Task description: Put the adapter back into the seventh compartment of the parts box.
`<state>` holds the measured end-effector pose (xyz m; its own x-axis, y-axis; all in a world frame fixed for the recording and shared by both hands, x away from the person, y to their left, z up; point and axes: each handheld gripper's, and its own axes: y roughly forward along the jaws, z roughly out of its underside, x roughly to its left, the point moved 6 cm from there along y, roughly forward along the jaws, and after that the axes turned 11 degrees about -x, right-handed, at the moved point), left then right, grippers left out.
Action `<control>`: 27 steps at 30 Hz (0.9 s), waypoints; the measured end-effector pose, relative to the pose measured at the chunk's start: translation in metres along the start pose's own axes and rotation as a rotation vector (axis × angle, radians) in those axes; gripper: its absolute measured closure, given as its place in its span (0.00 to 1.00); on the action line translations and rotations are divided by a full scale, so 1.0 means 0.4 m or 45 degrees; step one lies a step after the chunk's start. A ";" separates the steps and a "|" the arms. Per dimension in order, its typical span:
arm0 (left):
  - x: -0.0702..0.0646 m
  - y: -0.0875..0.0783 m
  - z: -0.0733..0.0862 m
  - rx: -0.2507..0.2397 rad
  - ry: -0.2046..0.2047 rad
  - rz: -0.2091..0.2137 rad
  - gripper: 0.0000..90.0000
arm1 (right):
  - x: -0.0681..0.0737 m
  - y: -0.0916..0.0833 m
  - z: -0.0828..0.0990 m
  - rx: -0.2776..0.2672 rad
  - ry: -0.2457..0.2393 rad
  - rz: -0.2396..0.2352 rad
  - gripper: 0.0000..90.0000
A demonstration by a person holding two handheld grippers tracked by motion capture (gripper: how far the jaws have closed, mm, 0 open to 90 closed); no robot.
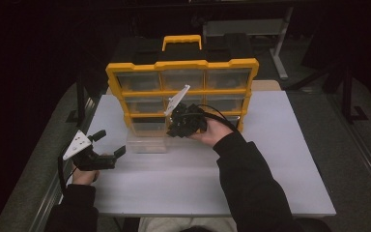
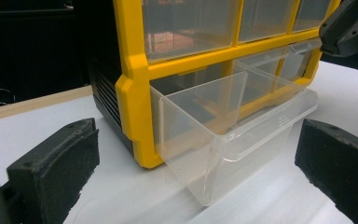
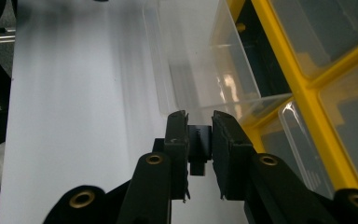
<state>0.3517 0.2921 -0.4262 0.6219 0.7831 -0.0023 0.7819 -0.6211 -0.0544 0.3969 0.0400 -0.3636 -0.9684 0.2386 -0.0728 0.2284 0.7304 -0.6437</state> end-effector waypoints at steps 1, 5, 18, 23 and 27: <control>0.000 0.000 0.000 0.000 0.000 0.000 0.00 | 0.000 0.000 -0.005 -0.003 -0.005 -0.001 0.83; 0.001 0.000 0.000 -0.001 0.002 0.001 0.00 | -0.003 0.004 -0.021 -0.002 -0.015 -0.001 0.83; 0.000 -0.002 -0.002 -0.008 -0.004 -0.001 0.00 | -0.009 0.029 -0.059 0.000 -0.036 -0.013 0.83; 0.002 -0.002 -0.002 -0.010 -0.007 -0.002 0.00 | -0.011 0.054 -0.073 0.003 -0.044 -0.030 0.83; 0.002 -0.002 -0.002 -0.011 -0.008 -0.002 0.00 | -0.010 0.078 -0.079 0.005 -0.051 -0.044 0.83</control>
<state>0.3516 0.2934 -0.4253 0.6205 0.7841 -0.0084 0.7831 -0.6202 -0.0459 0.4113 0.0821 -0.3591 -0.9790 0.1874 -0.0804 0.1942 0.7355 -0.6491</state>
